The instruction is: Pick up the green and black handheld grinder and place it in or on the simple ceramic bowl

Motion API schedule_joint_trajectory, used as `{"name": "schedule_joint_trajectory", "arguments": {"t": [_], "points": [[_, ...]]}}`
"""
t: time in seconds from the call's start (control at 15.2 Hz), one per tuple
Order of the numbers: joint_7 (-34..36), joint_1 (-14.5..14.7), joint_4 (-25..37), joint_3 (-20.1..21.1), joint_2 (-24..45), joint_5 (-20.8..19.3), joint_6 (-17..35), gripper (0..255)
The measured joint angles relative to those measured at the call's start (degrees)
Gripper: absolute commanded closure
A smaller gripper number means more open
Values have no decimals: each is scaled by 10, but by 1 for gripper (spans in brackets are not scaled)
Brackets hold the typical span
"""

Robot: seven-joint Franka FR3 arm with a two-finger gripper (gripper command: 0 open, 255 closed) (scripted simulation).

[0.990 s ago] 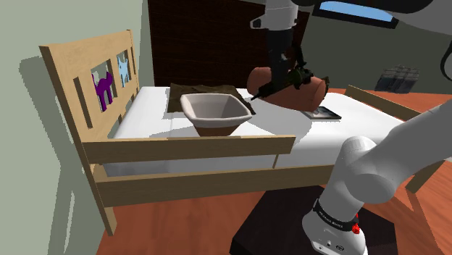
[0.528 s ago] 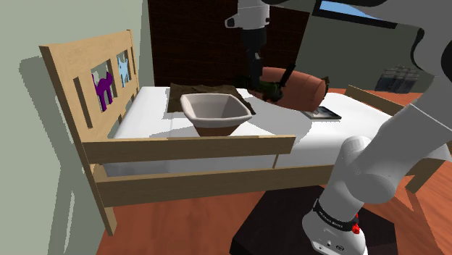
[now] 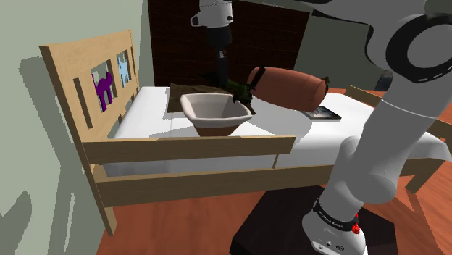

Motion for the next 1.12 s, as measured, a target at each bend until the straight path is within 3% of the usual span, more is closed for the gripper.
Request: {"name": "schedule_joint_trajectory", "arguments": {"t": [0.2,0.66,1.12], "points": [[11,5,31,5,38,-1,5,255],[19,4,-29,5,31,1,60,255],[20,4,-41,5,29,2,69,255]]}}
